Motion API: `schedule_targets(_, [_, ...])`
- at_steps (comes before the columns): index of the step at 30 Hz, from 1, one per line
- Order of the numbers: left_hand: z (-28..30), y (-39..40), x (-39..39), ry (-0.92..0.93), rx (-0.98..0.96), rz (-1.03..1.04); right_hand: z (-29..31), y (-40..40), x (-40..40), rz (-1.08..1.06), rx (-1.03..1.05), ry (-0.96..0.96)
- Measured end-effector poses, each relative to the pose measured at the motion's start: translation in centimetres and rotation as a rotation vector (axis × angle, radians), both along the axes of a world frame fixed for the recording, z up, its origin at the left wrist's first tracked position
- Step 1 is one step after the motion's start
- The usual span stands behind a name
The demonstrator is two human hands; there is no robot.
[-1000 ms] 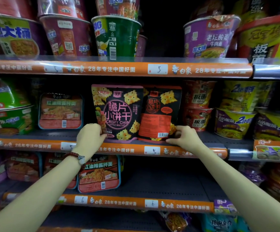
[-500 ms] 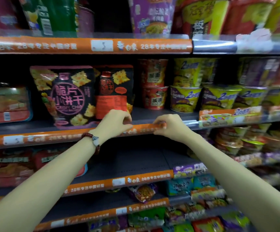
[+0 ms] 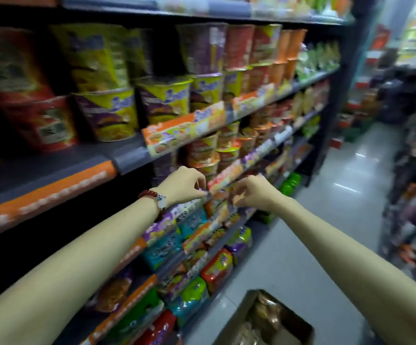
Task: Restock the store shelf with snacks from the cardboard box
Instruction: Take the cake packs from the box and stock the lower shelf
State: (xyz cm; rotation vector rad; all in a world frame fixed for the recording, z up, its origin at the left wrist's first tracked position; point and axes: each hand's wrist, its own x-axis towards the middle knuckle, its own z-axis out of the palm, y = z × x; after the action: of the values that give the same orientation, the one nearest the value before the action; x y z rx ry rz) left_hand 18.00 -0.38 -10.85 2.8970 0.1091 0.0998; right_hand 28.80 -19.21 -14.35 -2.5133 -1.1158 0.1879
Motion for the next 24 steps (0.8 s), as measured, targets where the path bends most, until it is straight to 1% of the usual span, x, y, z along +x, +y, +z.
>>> schedule_targets(5, [-4.7,-3.8,7.6,0.116,-0.033,-0.227,-4.6,-7.2,2.8,-0.316,-0.081,0.122])
schedule_targets(9, [-8.7,-6.7,11.5,0.236,-0.053,-0.373,-8.7,-12.0,2.4,-0.541,-0.131,0.262])
schedule_targets(12, [-11.8,-8.7,13.7,0.295,-0.079,-0.441,-11.9,-14.9,1.6,-0.67,-0.141,0.354])
schedule_targets(17, [-16.9,-12.2,16.0,0.406,-0.113,-0.471,-16.9,-18.4,0.3,-0.771,-0.153,0.473])
schedule_targets(24, [-25.2,-15.8,17.7,0.507,-0.222,-0.325,-24.5,-21.5,2.0,-0.742,-0.134,0.578])
